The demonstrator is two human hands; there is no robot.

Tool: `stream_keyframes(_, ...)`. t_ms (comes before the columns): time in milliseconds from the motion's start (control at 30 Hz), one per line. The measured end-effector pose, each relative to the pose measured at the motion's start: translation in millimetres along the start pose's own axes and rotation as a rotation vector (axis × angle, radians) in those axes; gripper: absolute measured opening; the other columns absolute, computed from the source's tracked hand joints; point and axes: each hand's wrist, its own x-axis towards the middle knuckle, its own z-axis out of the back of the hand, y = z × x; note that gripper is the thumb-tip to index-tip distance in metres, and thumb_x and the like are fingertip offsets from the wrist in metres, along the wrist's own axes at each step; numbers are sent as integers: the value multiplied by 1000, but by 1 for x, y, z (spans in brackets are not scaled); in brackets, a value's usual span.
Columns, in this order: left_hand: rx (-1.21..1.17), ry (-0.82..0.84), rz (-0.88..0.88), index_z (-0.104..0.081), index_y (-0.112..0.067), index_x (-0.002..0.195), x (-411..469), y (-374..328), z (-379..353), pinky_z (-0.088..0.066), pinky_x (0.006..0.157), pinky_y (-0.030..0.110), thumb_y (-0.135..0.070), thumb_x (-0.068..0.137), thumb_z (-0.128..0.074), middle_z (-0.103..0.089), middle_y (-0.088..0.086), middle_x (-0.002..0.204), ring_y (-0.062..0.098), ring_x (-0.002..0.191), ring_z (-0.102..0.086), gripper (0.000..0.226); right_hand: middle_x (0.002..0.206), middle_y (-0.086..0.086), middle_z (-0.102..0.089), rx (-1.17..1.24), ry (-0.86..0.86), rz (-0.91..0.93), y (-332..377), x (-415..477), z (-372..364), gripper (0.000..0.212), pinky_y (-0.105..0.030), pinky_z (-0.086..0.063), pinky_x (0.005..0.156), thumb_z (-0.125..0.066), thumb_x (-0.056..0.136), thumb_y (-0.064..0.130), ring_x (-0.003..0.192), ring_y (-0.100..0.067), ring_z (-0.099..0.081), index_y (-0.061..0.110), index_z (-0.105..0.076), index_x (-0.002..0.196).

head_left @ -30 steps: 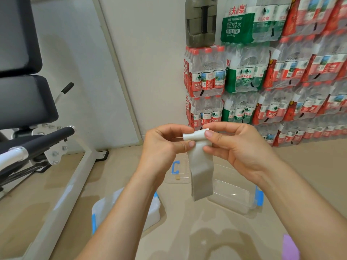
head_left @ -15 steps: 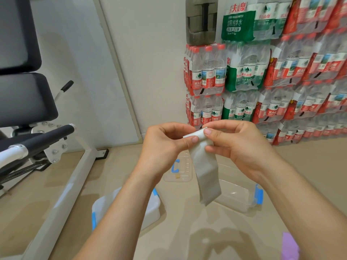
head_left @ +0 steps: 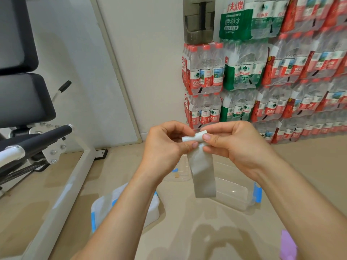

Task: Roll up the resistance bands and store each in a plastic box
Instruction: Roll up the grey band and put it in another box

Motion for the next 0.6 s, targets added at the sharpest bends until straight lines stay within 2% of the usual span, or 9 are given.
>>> stream_keyframes(100,-7,219,20,-69,-16,82,-1,-3,8,-51,63,19,15,64,-76,-60,-2,76,13,72,-56,37,98,-24,-71,-79,81,-1,4,-2,4,24,-25,-59,67,-66,80,-8,80,-22,-69,1,-66,102)
stream_keyframes(200,-32,515,39,-70,-25,108,-2,-7,25,-49,65,19,14,58,-77,-58,-1,95,13,79,-51,64,94,-25,-70,-76,251,-66,10,-4,11,37,-26,-57,64,-65,78,-10,78,-23,-68,4,-58,111)
stream_keyframes(267,-23,611,32,-68,-25,114,-4,-12,31,-49,63,19,10,57,-76,-58,13,98,10,80,-51,68,88,-22,-69,-19,342,-104,12,-5,15,47,-27,-56,62,-68,71,-6,74,-23,-67,6,-53,114)
stream_keyframes(333,38,645,16,-69,-24,111,-7,-17,32,-48,62,19,7,57,-77,-55,32,104,10,77,-51,63,89,-22,-68,-1,389,-133,13,-5,16,54,-28,-56,60,-71,66,-5,72,-24,-64,9,-52,114)
stream_keyframes(367,67,648,4,-70,-24,108,-8,-19,31,-48,62,18,6,57,-78,-54,33,108,9,76,-51,60,90,-23,-68,-4,404,-144,13,-6,15,56,-28,-56,60,-74,66,-7,73,-24,-63,10,-51,114)
stream_keyframes(433,96,644,-13,-72,-24,103,-10,-19,30,-46,60,17,5,55,-79,-60,28,100,8,71,-52,56,89,-22,-69,-4,414,-160,11,-5,15,56,-28,-55,59,-72,65,-5,72,-24,-63,11,-52,114)
stream_keyframes(533,44,620,11,-73,-22,96,-9,-19,29,-46,54,16,7,53,-79,-59,8,69,7,56,-51,52,89,-18,-67,5,436,-192,11,-6,15,53,-26,-54,55,-70,68,2,70,-23,-61,13,-54,117)
stream_keyframes(600,30,566,10,-74,-22,94,-9,-19,30,-48,55,18,7,52,-79,-58,7,65,8,53,-51,51,89,-12,-67,-33,480,-207,11,-9,15,47,-25,-54,54,-72,74,7,70,-19,-62,14,-57,118)
